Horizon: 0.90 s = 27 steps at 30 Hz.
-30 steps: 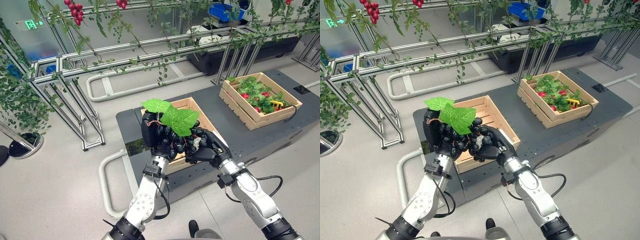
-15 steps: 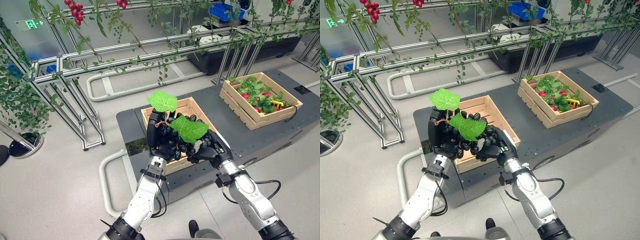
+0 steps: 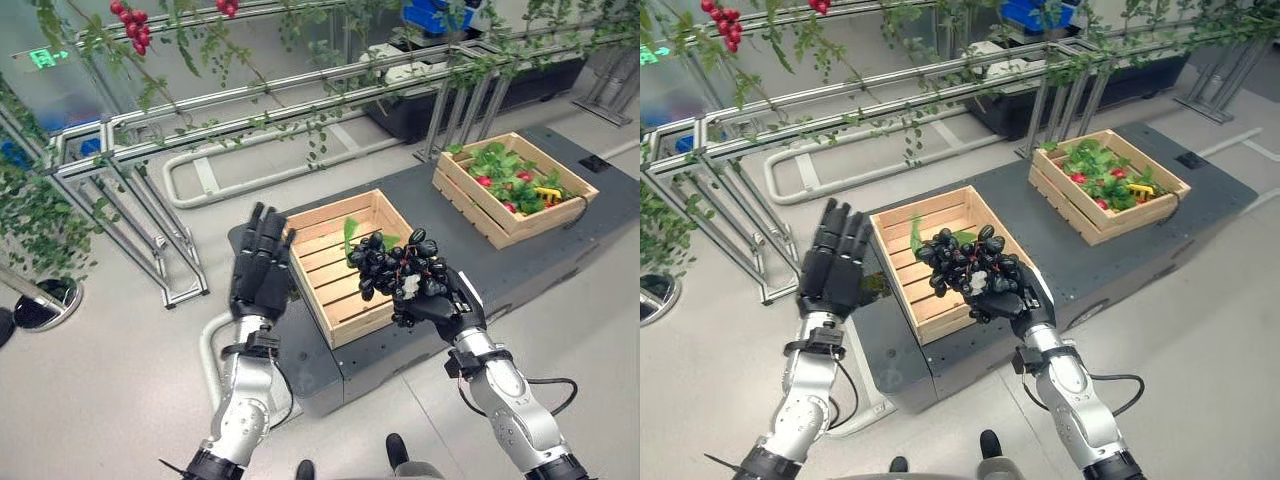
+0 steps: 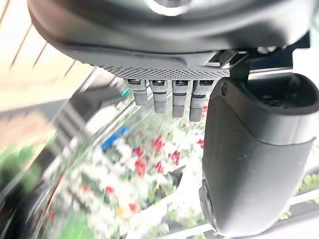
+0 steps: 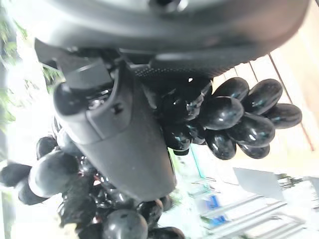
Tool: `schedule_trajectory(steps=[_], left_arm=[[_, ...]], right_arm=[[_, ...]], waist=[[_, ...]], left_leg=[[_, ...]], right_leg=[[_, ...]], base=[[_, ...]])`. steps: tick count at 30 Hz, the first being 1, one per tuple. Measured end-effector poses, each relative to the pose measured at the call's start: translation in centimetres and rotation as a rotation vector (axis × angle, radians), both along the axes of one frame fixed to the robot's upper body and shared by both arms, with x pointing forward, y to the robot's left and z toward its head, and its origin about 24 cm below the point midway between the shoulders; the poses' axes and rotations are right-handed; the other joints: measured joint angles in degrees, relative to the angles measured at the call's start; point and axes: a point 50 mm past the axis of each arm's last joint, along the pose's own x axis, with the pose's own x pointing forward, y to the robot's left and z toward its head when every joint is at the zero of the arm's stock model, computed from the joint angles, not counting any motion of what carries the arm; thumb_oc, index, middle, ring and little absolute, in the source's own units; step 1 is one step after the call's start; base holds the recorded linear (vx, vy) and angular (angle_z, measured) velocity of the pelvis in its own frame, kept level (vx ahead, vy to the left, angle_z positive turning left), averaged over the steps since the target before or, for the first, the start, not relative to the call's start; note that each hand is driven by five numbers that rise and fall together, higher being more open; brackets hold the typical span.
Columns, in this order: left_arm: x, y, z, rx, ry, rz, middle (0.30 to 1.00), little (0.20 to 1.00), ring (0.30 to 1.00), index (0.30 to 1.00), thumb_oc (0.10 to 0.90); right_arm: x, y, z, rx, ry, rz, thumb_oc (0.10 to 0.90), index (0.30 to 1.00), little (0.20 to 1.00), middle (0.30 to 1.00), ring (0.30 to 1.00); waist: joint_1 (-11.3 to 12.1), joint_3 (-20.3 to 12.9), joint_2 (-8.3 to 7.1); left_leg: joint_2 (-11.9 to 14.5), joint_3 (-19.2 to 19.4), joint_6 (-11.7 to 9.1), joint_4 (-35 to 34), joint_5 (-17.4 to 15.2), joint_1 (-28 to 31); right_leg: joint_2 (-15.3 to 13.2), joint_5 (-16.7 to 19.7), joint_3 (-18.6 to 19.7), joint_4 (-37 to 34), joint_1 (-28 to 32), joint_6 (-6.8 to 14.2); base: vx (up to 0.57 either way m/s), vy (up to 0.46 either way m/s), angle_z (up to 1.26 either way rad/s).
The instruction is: Pick up the fruits from the basket on one side to the basket on the other side
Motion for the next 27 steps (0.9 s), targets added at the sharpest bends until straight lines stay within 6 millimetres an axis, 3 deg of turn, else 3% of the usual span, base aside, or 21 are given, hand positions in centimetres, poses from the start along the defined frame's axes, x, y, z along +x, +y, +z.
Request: schedule_trajectory(steps=[5,8,11,12,13,14,15,17,20,21,22,23,25,27], left_arm=[[0.2,1.9,1.1,0.182,-0.013,0.106,0.9,0.9,0.9,0.9,0.8],[0.2,2.6,1.3,0.19,-0.021,0.134,0.9,0.9,0.9,0.9,0.8],[0.4,2.4,1.6,0.198,-0.042,0.092,0.9,0.9,0.9,0.9,0.8],[0.6,2.2,1.7,0.2,-0.051,0.076,0.9,0.9,0.9,0.9,0.8],[0.8,1.9,1.8,0.205,-0.063,0.037,0.9,0.9,0.9,0.9,0.8],[1.0,1.1,1.8,0.21,-0.067,-0.014,0.9,0.9,0.9,0.9,0.8],[1.2,0.2,1.7,0.204,-0.074,-0.073,0.9,0.9,0.9,0.9,0.8],[1.4,-0.9,1.9,0.203,-0.094,-0.138,0.9,0.9,0.9,0.9,0.8],[1.4,-0.6,2.1,0.209,-0.1,-0.139,0.9,0.9,0.9,0.9,0.8],[1.5,-0.2,2.3,0.226,-0.106,-0.131,0.9,0.9,0.9,0.9,0.8],[1.5,0.0,2.4,0.231,-0.107,-0.128,0.9,0.9,0.9,0.9,0.8],[1.5,-0.1,2.5,0.227,-0.115,-0.128,0.9,0.9,0.9,0.9,0.8],[1.4,-0.4,2.8,0.221,-0.134,-0.14,0.9,0.9,0.9,0.9,0.8],[1.3,-0.7,2.6,0.211,-0.129,-0.147,0.9,0.9,0.9,0.9,0.8]], right_arm=[[0.3,-0.9,-0.2,0.12,-0.004,-0.116,0.4,0.3,0.3,0.3,0.3],[0.3,-1.3,-0.1,0.127,-0.01,-0.133,0.4,0.3,0.3,0.3,0.3],[0.6,-1.8,0.1,0.155,-0.015,-0.153,0.4,0.3,0.3,0.3,0.3],[0.7,-1.8,0.3,0.155,-0.024,-0.154,0.4,0.3,0.3,0.3,0.3],[1.1,-1.8,0.5,0.156,-0.038,-0.155,0.4,0.3,0.3,0.3,0.3],[1.1,-2.0,0.3,0.153,-0.036,-0.165,0.4,0.3,0.3,0.3,0.3],[1.2,-2.2,0.2,0.143,-0.031,-0.17,0.4,0.3,0.3,0.3,0.3],[1.4,-2.2,0.5,0.134,-0.039,-0.159,0.4,0.3,0.3,0.3,0.3],[1.7,-0.4,0.8,0.138,-0.051,-0.085,0.4,0.3,0.3,0.3,0.3],[1.9,0.6,1.2,0.144,-0.065,-0.042,0.4,0.3,0.3,0.3,0.3],[2.0,1.0,1.4,0.146,-0.076,-0.021,0.4,0.3,0.3,0.3,0.3],[2.3,1.4,1.9,0.143,-0.095,0.0,0.4,0.3,0.3,0.3,0.3],[2.5,1.6,2.6,0.146,-0.12,0.016,0.4,0.3,0.3,0.3,0.3],[2.3,1.7,2.3,0.146,-0.11,0.019,0.4,0.3,0.3,0.3,0.3]], waist=[[0.04,0.36,-1.99],[0.18,1.02,-2.57],[0.52,2.45,-3.43],[0.7,2.88,-3.43],[0.7,3.2,-3.22],[0.61,3.61,-1.46],[0.74,3.81,0.8],[2.08,4.6,2.91],[5.4,4.53,2.63],[6.82,4.55,1.31],[7.2,4.62,0.71],[7.28,4.8,0.17],[8.55,4.55,0.75],[8.33,4.46,-0.71]], left_leg=[[-1.51,1.58,0.81,2.34,-0.38,-0.83],[-1.74,3.09,0.9,2.88,-0.46,-0.58],[-1.77,7.1,1.6,3.72,-1.71,-0.15],[-1.76,8.22,1.89,4.65,-2.1,-0.66],[-1.08,9.71,2.6,5.36,-2.17,-1.77],[1.04,12.14,2.69,4.03,-0.59,-1.69],[4.6,16.24,1.57,3.02,0.82,-1.48],[7.44,19.01,0.79,2.23,1.57,-1.17],[10.16,27.37,-0.89,2.33,2.06,0.5],[9.75,27.99,-1.96,2.96,1.79,1.19],[9.6,26.62,-1.13,3.77,1.1,0.48],[8.69,23.9,-0.22,3.88,-0.4,-1.15],[6.11,22.82,-0.71,-1.12,1.9,0.38],[8.35,27.9,-2.37,-0.72,1.8,2.66]], right_leg=[[-1.81,0.41,-0.84,0.58,-0.8,0.86],[-1.85,1.65,-1.45,1.43,-1.4,1.46],[-1.1,5.4,-6.49,2.12,-2.86,0.14],[-0.83,7.18,-7.04,1.85,-3.61,0.84],[-0.62,10.29,-8.29,0.24,-4.77,5.08],[-0.11,7.31,-12.9,5.35,-6.43,1.75],[0.57,1.91,-19.46,14.62,-7.81,-4.74],[-0.04,-2.93,-24.45,21.8,-7.01,-5.39],[-3.78,-10.31,-32.87,25.05,-1.76,-7.37],[-3.46,-12.08,-33.44,22.23,0.04,-5.75],[-2.2,-12.45,-32.97,18.73,1.26,-5.52],[0.26,-10.66,-29.9,12.92,1.54,-4.77],[3.11,-5.85,-27.29,5.03,1.81,-6.2],[2.03,-6.23,-34.5,4.01,3.7,-7.08]], base=[[-0.14,0.199,-0.04],[-0.13,0.097,-0.26],[-0.18,0.038,-0.62],[-0.16,0.019,-0.88],[-0.19,0.01,-0.8],[-0.2,0.004,-0.73],[-0.13,0.0,-0.41],[-0.11,-0.051,-0.54],[-0.06,-0.103,-0.98],[-0.11,-0.178,-1.26],[-0.14,-0.297,-1.29],[-0.12,-0.264,-1.12],[-0.11,-0.256,-1.53],[-0.11,-0.25,-1.44]])
